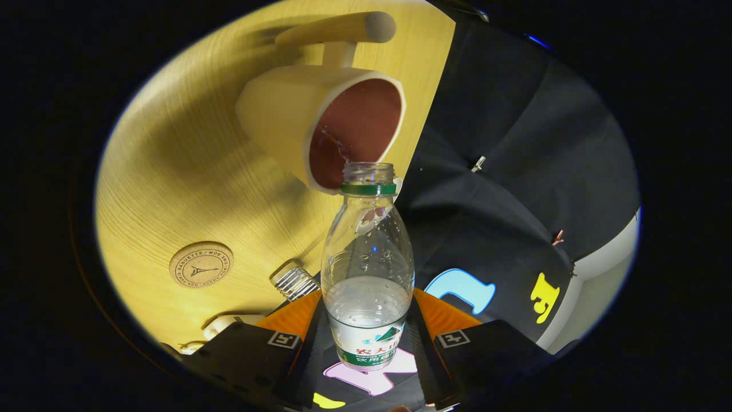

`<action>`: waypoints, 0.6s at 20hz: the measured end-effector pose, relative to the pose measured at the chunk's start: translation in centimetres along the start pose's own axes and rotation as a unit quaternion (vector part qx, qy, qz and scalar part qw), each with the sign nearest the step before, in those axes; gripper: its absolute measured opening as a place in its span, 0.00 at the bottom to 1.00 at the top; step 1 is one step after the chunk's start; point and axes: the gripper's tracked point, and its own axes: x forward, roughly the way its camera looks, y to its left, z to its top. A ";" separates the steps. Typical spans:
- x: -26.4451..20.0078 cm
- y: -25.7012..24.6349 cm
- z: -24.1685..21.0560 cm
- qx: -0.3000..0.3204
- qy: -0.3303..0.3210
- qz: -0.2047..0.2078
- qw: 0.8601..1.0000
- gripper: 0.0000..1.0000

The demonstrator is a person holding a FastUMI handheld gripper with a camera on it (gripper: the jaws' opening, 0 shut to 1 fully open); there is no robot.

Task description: Take the bottle from table, then pour the juice into the cup, finally place the bottle on the coaster

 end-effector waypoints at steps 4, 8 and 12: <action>-0.3 -0.5 -0.1 -0.022 -0.004 -0.004 1.000 0.71; -0.4 -1.2 0.5 -0.048 -0.019 -0.013 0.999 0.71; -0.1 -1.6 0.6 -0.060 -0.026 -0.019 0.998 0.71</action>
